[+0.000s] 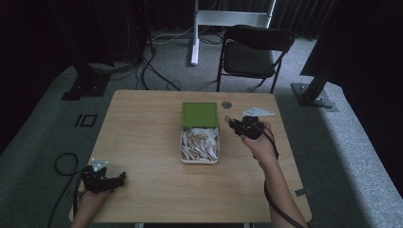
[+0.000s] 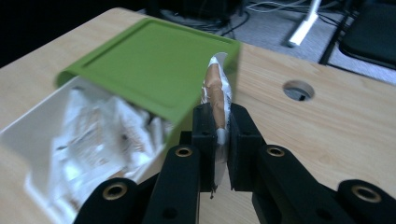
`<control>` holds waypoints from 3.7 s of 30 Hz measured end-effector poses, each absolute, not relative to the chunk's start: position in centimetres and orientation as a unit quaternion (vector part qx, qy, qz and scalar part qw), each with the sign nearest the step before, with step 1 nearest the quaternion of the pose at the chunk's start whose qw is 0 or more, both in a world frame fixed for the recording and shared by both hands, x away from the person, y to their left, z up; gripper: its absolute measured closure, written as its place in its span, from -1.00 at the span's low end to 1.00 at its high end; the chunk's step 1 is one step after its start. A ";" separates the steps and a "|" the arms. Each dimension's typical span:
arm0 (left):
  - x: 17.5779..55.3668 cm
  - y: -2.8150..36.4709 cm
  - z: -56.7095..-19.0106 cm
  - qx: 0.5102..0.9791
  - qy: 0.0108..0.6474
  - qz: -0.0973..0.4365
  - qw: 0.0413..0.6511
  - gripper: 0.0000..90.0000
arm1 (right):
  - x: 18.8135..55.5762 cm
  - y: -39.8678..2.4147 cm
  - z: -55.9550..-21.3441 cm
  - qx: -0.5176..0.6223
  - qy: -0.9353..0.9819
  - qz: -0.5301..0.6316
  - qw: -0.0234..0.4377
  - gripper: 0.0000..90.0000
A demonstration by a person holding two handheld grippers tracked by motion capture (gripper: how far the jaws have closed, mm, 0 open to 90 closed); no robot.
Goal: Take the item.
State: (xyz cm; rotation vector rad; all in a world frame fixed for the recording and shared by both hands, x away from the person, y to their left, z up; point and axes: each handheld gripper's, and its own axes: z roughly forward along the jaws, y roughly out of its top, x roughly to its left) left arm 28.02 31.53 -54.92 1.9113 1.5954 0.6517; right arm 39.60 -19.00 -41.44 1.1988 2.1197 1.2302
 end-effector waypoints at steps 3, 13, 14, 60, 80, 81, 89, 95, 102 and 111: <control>28.0 31.5 -54.9 0.713 0.595 0.243 0.280 -0.97 | 40.4 -19.5 -42.9 0.451 0.756 0.423 0.215 0.85; 28.0 31.5 -54.9 0.713 0.595 0.243 0.280 -0.97 | 42.2 -19.7 -46.7 0.500 0.733 0.409 0.214 0.85; 28.0 31.5 -54.9 0.713 0.595 0.243 0.280 -0.97 | 42.2 -19.7 -46.7 0.500 0.733 0.409 0.214 0.85; 28.0 31.5 -54.9 0.713 0.595 0.243 0.280 -0.97 | 45.5 -21.3 -53.4 0.596 0.695 0.348 0.202 -0.08; 28.0 31.5 -54.9 0.713 0.595 0.243 0.280 -0.97 | 41.9 -25.2 -53.5 0.596 0.694 0.345 0.207 -0.55; 28.0 31.5 -54.9 0.713 0.595 0.243 0.280 -0.97 | 41.3 -25.7 -53.5 0.597 0.694 0.345 0.205 -0.57; 28.0 31.5 -54.9 0.713 0.595 0.243 0.280 -0.97 | 39.3 -27.0 -53.4 0.602 0.690 0.345 0.207 -0.60; 28.0 31.5 -54.9 0.713 0.595 0.243 0.280 -0.97 | 38.0 -27.6 -53.3 0.600 0.691 0.340 0.216 -0.60; 28.0 31.5 -54.9 0.713 0.595 0.243 0.280 -0.97 | 36.3 -28.3 -53.4 0.604 0.687 0.333 0.230 -0.63; 28.0 31.5 -54.9 0.713 0.595 0.243 0.281 -0.97 | 33.7 -29.6 -54.2 0.617 0.681 0.326 0.223 -0.63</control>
